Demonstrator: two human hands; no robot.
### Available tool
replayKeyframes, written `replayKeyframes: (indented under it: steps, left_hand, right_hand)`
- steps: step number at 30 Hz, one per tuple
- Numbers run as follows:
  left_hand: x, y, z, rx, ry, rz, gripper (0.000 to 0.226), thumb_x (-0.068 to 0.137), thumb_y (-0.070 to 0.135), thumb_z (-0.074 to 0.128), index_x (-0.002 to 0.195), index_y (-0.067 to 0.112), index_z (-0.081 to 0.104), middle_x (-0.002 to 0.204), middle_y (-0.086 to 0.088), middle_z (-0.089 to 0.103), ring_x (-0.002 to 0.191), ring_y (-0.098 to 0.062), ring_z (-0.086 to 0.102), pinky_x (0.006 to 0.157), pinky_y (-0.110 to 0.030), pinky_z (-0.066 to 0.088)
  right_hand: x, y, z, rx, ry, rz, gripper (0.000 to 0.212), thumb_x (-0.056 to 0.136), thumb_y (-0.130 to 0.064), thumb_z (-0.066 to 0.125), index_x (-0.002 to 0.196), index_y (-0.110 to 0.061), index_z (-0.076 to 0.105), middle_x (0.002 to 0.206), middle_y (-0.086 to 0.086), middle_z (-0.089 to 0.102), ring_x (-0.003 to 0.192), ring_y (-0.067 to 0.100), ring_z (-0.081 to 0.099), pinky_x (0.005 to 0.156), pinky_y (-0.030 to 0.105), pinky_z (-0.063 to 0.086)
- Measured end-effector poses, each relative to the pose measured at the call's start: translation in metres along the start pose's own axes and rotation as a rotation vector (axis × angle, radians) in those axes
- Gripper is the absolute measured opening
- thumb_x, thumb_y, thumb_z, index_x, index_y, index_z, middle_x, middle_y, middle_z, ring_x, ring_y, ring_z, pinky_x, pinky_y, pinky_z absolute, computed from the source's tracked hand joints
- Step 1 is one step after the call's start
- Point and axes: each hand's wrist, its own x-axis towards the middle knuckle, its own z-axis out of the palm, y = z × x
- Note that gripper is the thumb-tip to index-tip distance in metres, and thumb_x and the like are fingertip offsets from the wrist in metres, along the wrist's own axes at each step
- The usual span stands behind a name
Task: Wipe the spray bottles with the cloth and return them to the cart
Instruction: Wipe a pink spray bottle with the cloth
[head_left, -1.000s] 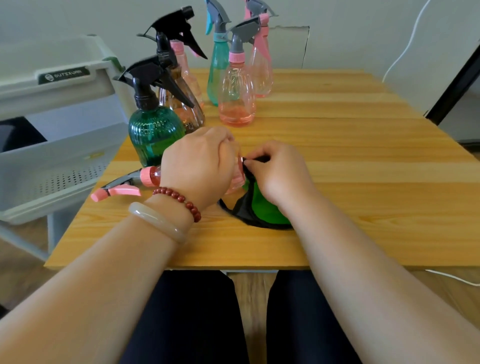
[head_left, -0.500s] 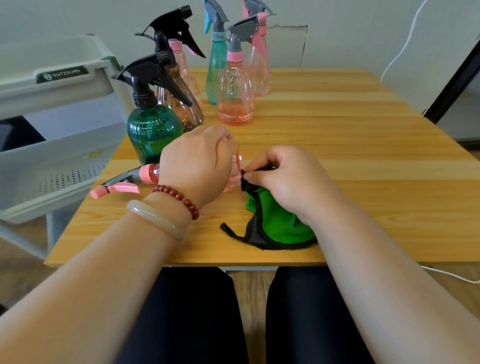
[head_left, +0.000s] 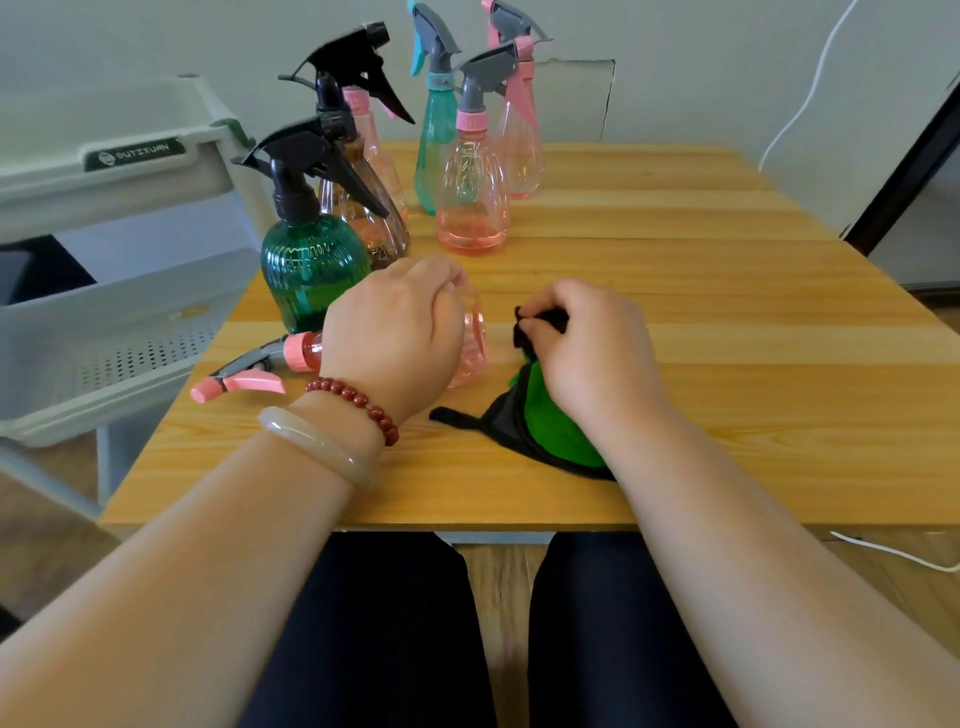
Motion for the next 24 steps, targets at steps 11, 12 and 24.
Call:
replayKeyframes:
  steps: [11, 12, 24]
  left_hand:
    - [-0.01, 0.016, -0.004, -0.022, -0.06, 0.102, 0.06, 0.09, 0.036, 0.018, 0.112, 0.013, 0.068, 0.11, -0.002, 0.07, 0.095, -0.022, 0.065, 0.076, -0.035, 0.051]
    - [-0.011, 0.02, -0.003, -0.029, -0.067, 0.125, 0.061, 0.09, 0.037, 0.018, 0.112, 0.012, 0.069, 0.109, -0.003, 0.07, 0.094, -0.023, 0.065, 0.076, -0.035, 0.052]
    - [-0.017, 0.024, -0.012, -0.449, -0.109, 0.043, 0.052, 0.095, 0.022, 0.031, 0.146, 0.022, 0.04, 0.141, 0.007, 0.047, 0.132, -0.002, 0.041, 0.107, -0.016, 0.033]
  right_hand:
    - [-0.001, 0.023, -0.007, -0.201, -0.097, 0.033, 0.036, 0.105, -0.028, 0.043, 0.139, -0.026, 0.055, 0.154, -0.001, 0.037, 0.14, 0.021, 0.036, 0.105, 0.029, 0.033]
    - [0.0, 0.024, -0.009, -0.231, -0.141, 0.059, 0.038, 0.106, -0.031, 0.039, 0.142, -0.029, 0.051, 0.158, -0.001, 0.031, 0.144, 0.021, 0.03, 0.11, 0.032, 0.03]
    - [-0.021, -0.007, -0.043, 0.248, -0.349, -0.176, 0.08, 0.073, -0.06, 0.066, 0.145, -0.042, 0.037, 0.145, -0.024, 0.044, 0.132, -0.006, 0.039, 0.107, 0.018, 0.034]
